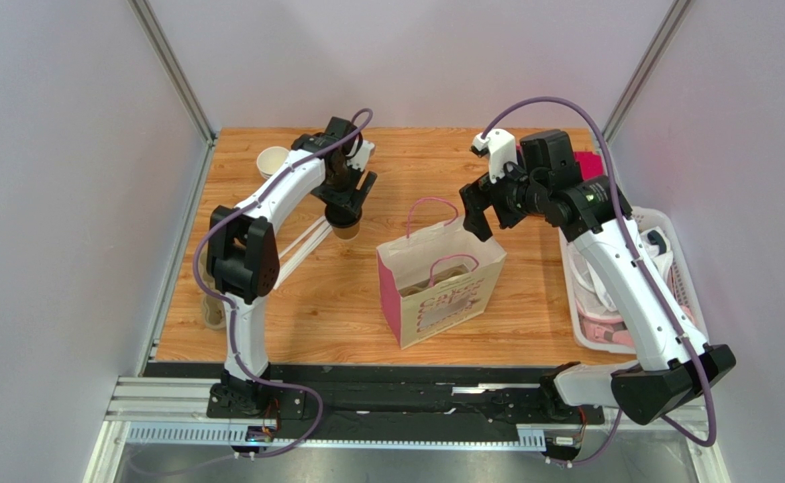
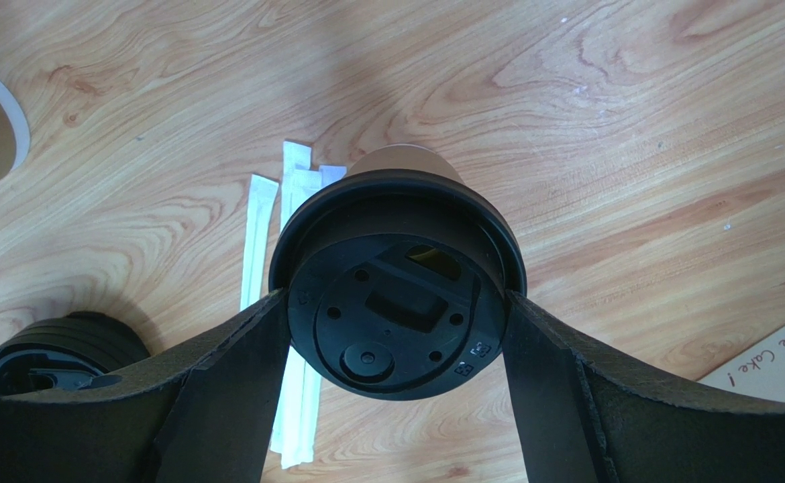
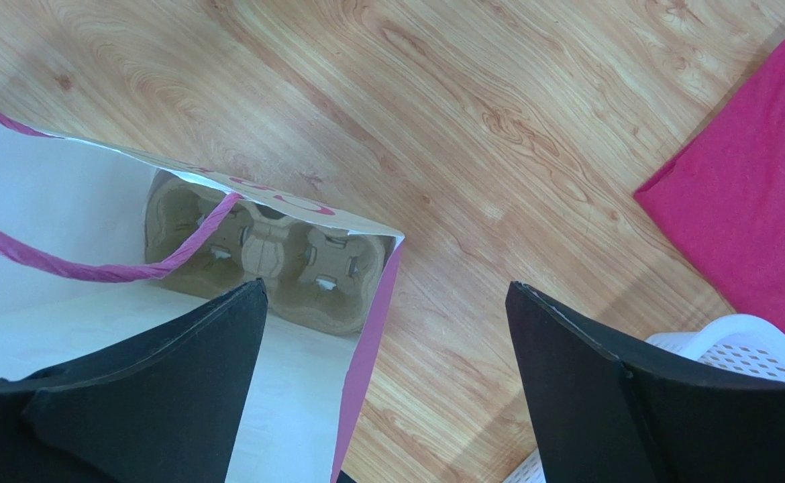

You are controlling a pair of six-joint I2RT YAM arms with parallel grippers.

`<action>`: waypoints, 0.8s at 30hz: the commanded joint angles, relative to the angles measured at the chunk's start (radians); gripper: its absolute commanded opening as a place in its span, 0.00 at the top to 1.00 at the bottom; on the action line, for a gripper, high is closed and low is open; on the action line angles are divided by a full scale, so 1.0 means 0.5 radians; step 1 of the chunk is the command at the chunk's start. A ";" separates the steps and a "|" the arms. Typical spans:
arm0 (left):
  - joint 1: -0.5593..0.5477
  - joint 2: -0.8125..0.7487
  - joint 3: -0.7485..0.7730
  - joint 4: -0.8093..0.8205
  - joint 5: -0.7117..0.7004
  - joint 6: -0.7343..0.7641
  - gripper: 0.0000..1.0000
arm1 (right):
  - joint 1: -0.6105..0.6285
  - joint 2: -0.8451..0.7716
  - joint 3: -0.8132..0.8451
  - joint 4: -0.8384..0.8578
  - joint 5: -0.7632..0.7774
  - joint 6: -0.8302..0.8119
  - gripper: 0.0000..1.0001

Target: Pack the takeout coffee

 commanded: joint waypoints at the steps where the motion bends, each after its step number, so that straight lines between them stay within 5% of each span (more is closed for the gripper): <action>1: -0.007 0.118 -0.104 0.033 -0.088 0.051 0.19 | -0.017 0.017 0.120 -0.001 -0.066 -0.039 0.05; 11: -0.007 0.149 -0.190 0.058 -0.143 0.107 0.20 | -0.026 0.091 0.221 -0.011 -0.222 -0.204 0.04; 24: -0.007 -0.008 -0.178 -0.049 0.136 0.272 0.64 | -0.023 0.232 0.285 -0.038 -0.449 -0.842 0.05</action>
